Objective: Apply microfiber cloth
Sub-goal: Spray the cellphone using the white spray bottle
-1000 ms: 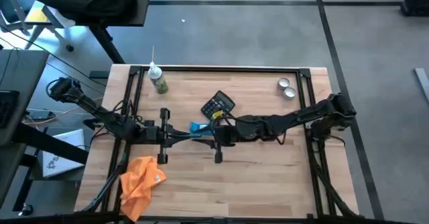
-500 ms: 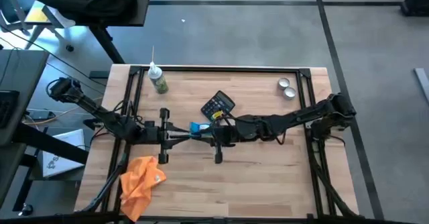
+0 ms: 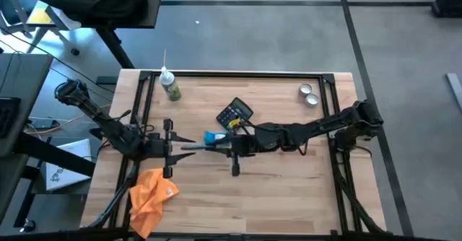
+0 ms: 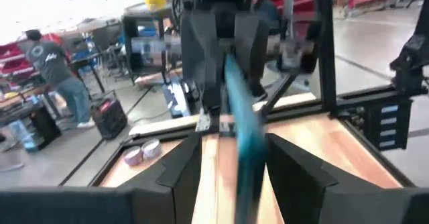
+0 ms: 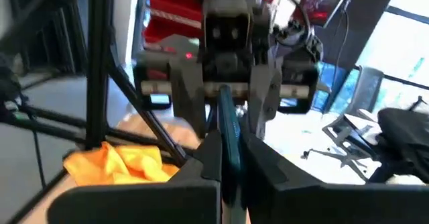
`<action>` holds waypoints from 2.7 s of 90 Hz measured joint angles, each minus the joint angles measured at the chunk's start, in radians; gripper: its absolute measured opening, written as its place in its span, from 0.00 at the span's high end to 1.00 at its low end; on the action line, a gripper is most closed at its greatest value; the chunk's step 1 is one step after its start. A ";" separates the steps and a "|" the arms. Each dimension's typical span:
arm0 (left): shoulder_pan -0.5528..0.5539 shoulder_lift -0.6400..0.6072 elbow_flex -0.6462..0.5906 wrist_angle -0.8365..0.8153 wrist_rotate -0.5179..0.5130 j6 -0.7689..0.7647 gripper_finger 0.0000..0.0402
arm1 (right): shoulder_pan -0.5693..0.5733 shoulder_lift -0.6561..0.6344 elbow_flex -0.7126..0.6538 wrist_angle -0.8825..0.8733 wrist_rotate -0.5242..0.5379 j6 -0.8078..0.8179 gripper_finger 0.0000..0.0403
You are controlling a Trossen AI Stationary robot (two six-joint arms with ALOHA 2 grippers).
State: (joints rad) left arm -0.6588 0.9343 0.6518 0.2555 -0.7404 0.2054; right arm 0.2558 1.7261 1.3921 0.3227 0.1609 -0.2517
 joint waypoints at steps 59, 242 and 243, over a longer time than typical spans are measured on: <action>-0.016 0.003 0.000 0.110 -0.002 0.084 0.96 | 0.000 -0.001 0.001 0.022 -0.006 0.036 1.00; -0.017 0.020 0.000 0.256 0.058 0.172 0.77 | -0.005 0.010 0.001 0.043 -0.003 -0.012 1.00; -0.021 0.015 0.000 0.252 0.054 0.175 0.77 | -0.004 0.006 0.001 0.036 0.001 -0.015 1.00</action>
State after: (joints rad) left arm -0.6798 0.9489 0.6518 0.5072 -0.6864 0.3802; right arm 0.2513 1.7321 1.3930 0.3591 0.1618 -0.2670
